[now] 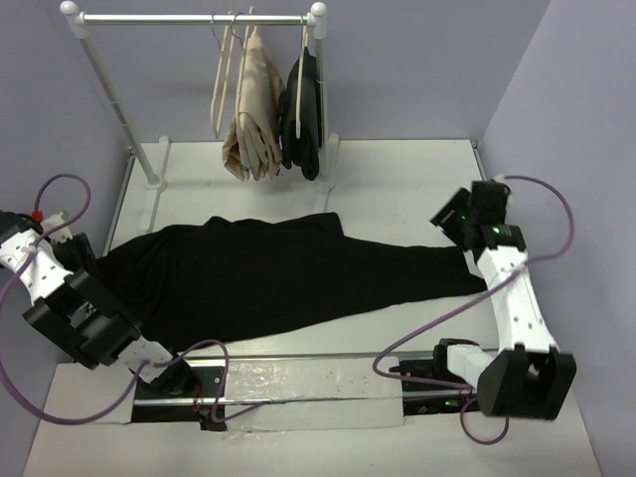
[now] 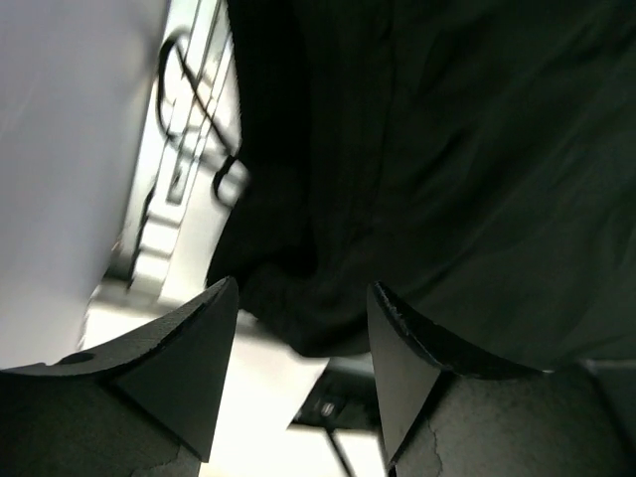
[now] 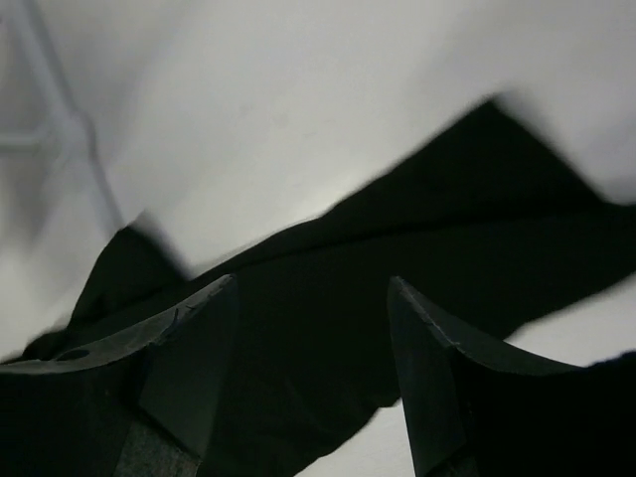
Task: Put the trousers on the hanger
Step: Flatten out the trousers at the center of the board.
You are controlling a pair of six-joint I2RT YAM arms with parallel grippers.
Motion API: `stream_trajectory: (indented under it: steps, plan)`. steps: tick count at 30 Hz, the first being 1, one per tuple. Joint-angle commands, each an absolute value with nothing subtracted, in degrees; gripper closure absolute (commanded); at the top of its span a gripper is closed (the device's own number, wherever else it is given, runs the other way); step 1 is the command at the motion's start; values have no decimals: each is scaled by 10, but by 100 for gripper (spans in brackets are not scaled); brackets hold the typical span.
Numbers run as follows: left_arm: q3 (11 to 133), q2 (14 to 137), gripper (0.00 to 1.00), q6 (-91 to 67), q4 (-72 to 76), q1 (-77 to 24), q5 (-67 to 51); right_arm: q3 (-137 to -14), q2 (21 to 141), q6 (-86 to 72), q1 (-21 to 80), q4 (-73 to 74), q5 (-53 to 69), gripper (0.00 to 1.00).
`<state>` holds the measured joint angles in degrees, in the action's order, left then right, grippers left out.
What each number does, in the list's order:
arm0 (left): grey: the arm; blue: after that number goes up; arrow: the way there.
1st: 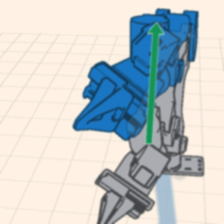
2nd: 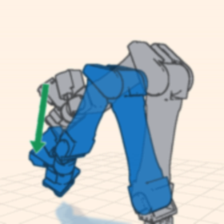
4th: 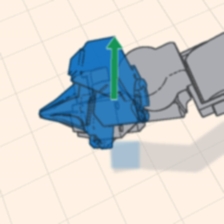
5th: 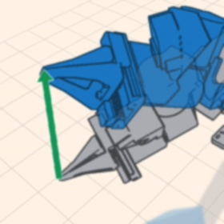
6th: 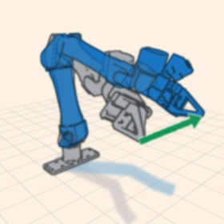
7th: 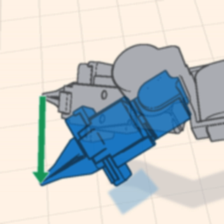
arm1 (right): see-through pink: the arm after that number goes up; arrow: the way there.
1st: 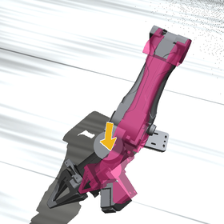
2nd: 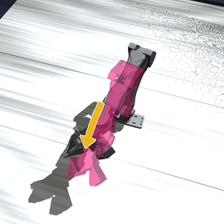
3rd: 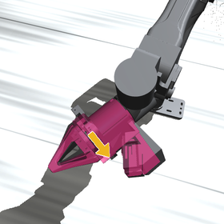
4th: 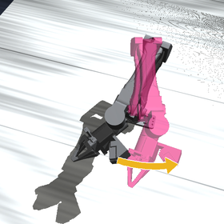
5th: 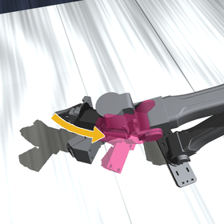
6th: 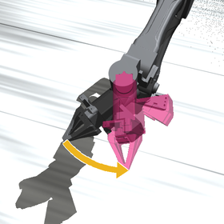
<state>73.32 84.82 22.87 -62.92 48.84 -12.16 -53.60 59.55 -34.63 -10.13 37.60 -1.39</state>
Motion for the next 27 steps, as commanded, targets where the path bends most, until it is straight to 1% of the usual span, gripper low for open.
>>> stream_trajectory:
  steps: [1, 2, 4, 6, 7, 9, 13, 19, 22, 25, 27]
  plan:
    - [748, 872, 36, 164, -546, 466, -156, -572, 671, -374, -16, 283, 55, 34]
    - [738, 874, 34, 152, -528, 460, -151, -580, 691, -375, -3, 262, 65, 34]
    - [729, 880, 33, 144, -471, 442, -134, -600, 757, -374, 56, 249, 79, 34]
    - [729, 901, 32, 127, -443, 437, -114, -632, 800, -377, 79, 229, 90, 34]
    - [734, 909, 32, 110, -426, 436, -115, -650, 842, -383, 94, 211, 111, 34]
    - [740, 924, 32, 96, -407, 435, -116, -667, 882, -386, 103, 189, 137, 34]
    - [736, 948, 31, 79, -359, 423, -108, -742, 996, -379, 118, 178, 168, 34]
    - [716, 1008, 31, 62, -330, 414, -100, -808, 1085, -383, 138, 179, 191, 33]
    - [715, 1017, 33, 50, -315, 413, -121, -825, 1123, -388, 149, 178, 207, 33]
    - [716, 1019, 39, 39, -305, 413, -141, -843, 1156, -386, 165, 181, 215, 33]
    - [714, 1021, 45, 34, -296, 412, -146, -844, 1173, -388, 172, 182, 225, 33]
